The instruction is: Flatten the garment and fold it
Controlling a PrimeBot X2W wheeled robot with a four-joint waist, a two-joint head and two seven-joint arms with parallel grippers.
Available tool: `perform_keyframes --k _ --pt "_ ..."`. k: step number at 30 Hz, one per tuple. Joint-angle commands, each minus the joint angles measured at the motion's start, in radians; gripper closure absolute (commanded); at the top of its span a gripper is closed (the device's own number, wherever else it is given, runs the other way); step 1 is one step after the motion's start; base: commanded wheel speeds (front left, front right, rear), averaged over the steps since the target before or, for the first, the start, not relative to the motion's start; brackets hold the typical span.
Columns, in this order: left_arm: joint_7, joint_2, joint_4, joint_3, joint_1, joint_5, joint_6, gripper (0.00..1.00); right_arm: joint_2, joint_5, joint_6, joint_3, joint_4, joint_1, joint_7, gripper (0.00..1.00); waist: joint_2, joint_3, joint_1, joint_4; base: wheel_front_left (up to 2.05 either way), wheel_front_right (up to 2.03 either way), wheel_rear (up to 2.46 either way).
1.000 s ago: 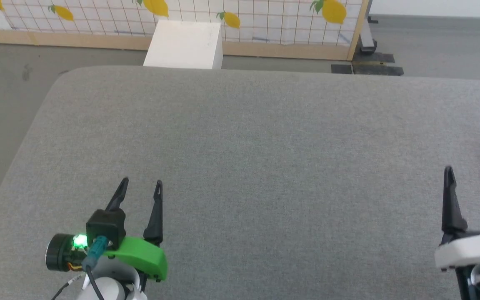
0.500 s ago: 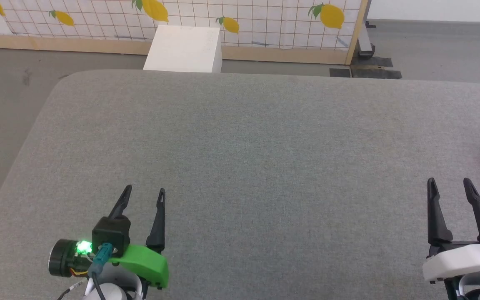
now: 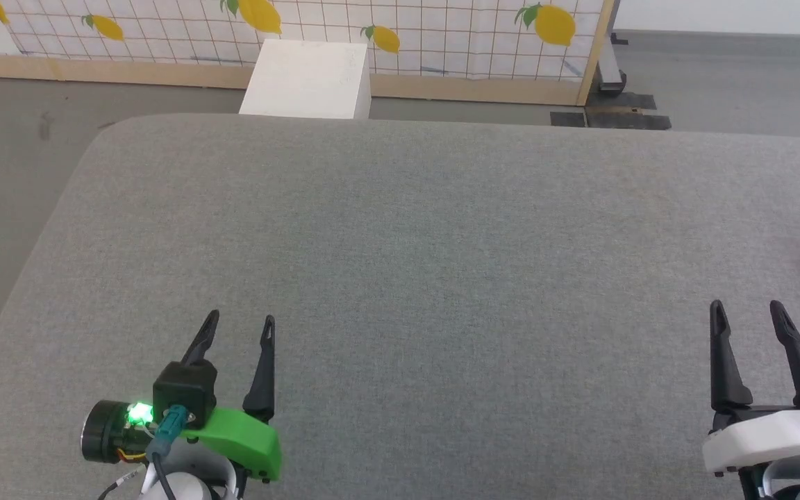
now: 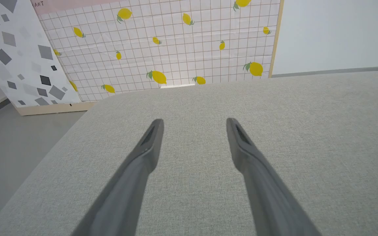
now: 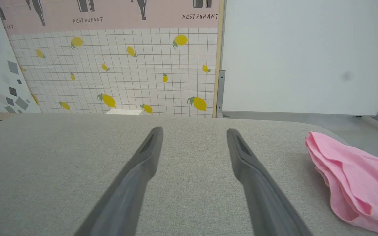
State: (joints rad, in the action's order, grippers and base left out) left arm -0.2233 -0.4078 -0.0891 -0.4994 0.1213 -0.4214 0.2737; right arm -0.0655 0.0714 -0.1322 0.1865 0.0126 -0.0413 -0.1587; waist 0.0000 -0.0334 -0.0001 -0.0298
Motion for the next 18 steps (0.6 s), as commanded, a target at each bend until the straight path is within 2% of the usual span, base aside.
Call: perform_keyframes --k 1,2,18 --pt "-0.01 0.001 0.0 -0.001 -0.009 -0.009 0.0 0.0 0.004 0.006 0.002 -0.002 -0.006 -0.004 0.0 0.0 0.0 0.0 0.0001 0.0 0.0 0.0 0.0" --pt "0.0 0.001 0.001 0.0 0.0 -0.002 -0.001 1.0 0.001 0.0 0.0 0.0 0.0 0.0 0.0 1.0 0.0 0.0 0.0001 0.0 0.0 0.0 0.0" --pt "0.023 0.035 0.009 0.047 -0.011 0.039 -0.027 1.0 0.002 -0.007 0.0 -0.017 0.0 0.004 0.015 1.0 0.0 0.003 0.0001 0.003 0.0 0.0 0.0"
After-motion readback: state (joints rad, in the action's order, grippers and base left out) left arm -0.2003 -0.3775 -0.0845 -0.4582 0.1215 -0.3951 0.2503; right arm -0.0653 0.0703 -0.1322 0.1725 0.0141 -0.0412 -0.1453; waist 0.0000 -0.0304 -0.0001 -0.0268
